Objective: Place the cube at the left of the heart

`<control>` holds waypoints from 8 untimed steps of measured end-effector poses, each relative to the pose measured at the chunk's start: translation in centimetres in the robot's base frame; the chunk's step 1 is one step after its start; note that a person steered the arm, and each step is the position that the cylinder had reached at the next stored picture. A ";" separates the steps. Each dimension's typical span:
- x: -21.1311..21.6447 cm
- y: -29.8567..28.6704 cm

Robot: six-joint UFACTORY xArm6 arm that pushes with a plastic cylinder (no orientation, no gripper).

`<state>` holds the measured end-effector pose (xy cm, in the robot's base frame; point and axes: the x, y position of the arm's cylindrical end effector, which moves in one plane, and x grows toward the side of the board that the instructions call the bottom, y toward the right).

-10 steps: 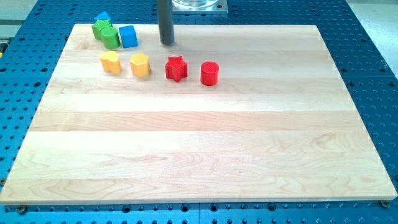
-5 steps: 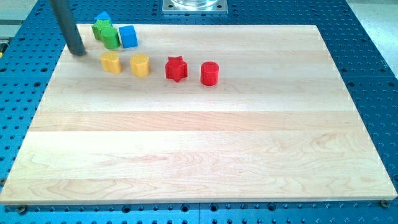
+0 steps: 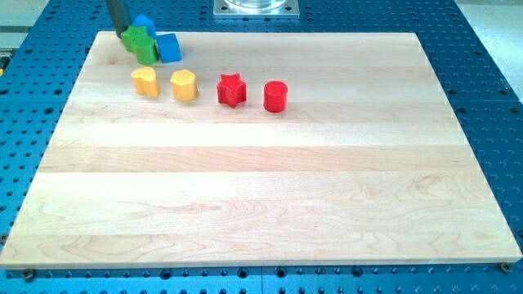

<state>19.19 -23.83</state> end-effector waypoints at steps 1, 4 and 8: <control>1.4 -2.5; 8.4 0.4; 4.1 12.7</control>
<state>23.31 -11.16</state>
